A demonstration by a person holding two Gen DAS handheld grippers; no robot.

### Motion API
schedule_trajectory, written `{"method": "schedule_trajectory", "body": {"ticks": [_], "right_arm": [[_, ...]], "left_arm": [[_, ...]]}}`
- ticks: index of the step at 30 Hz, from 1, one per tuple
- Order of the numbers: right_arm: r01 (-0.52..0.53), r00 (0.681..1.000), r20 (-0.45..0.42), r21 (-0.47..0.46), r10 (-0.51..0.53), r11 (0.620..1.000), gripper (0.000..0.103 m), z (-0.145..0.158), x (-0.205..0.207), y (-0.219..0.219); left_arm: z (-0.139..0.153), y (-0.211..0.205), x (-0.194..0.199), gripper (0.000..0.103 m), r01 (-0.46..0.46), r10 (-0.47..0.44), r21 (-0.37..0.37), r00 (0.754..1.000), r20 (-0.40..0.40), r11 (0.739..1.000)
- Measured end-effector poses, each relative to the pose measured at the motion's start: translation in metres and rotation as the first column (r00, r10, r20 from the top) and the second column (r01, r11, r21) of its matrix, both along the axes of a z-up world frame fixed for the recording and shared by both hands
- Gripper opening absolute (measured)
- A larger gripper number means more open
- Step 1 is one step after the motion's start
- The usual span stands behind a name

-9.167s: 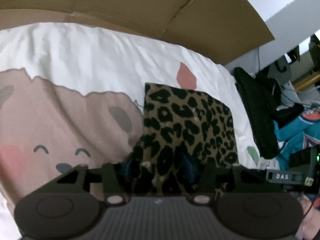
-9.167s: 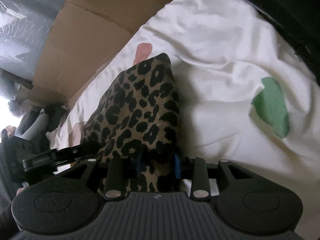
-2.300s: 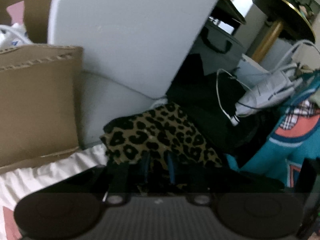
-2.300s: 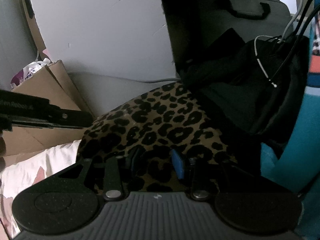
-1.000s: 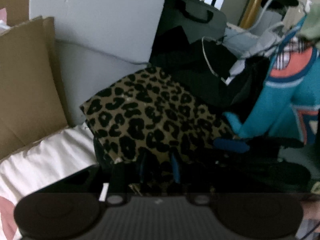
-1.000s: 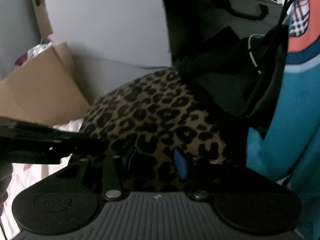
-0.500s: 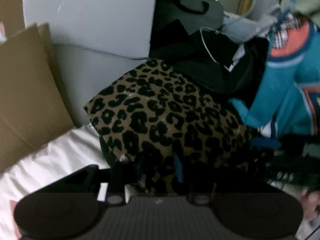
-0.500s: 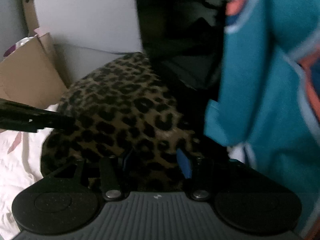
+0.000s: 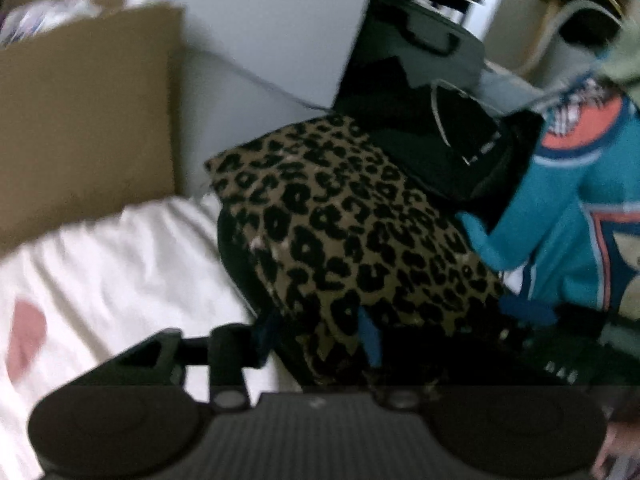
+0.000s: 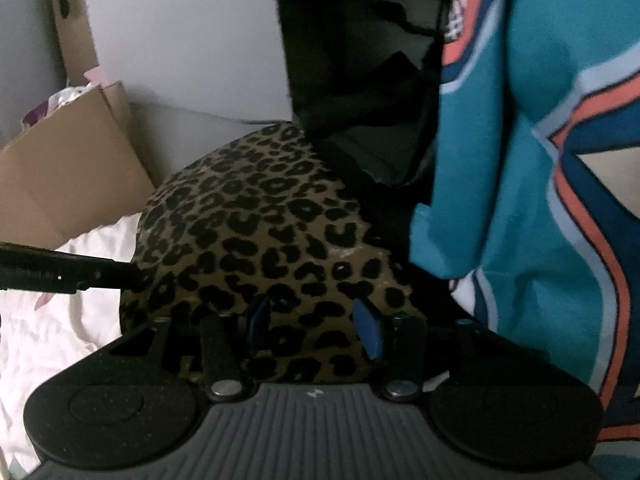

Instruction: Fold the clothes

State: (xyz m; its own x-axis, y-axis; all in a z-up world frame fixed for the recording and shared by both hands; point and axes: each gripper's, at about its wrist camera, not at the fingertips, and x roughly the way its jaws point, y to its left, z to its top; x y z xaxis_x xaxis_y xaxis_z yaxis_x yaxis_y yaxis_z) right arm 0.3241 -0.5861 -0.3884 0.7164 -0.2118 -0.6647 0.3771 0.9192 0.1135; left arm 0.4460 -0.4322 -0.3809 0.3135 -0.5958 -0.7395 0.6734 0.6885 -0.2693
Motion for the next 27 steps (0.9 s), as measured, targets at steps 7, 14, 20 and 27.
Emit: {"method": "schedule_trajectory", "body": {"ticks": [7, 14, 20, 27], "right_arm": [[-0.035, 0.997, -0.070, 0.024, 0.037, 0.999, 0.027, -0.013, -0.010, 0.014], [-0.068, 0.988, -0.139, 0.050, 0.075, 0.996, 0.027, -0.025, -0.019, 0.028], [-0.068, 0.982, -0.172, 0.081, 0.082, 0.994, 0.028, -0.033, -0.032, 0.035], [-0.073, 0.974, -0.209, 0.085, 0.090, 0.994, 0.028, -0.040, -0.037, 0.039]], "left_arm": [[-0.026, 0.004, -0.006, 0.052, -0.070, 0.063, -0.046, 0.989, -0.133, 0.997], [-0.040, 0.011, -0.019, 0.046, -0.065, 0.056, -0.034, 0.975, -0.216, 0.997], [-0.055, 0.018, -0.036, 0.046, -0.052, 0.047, -0.011, 0.964, -0.263, 0.999], [-0.053, 0.025, -0.052, 0.043, -0.062, 0.055, -0.013, 0.957, -0.285, 0.998]]}}
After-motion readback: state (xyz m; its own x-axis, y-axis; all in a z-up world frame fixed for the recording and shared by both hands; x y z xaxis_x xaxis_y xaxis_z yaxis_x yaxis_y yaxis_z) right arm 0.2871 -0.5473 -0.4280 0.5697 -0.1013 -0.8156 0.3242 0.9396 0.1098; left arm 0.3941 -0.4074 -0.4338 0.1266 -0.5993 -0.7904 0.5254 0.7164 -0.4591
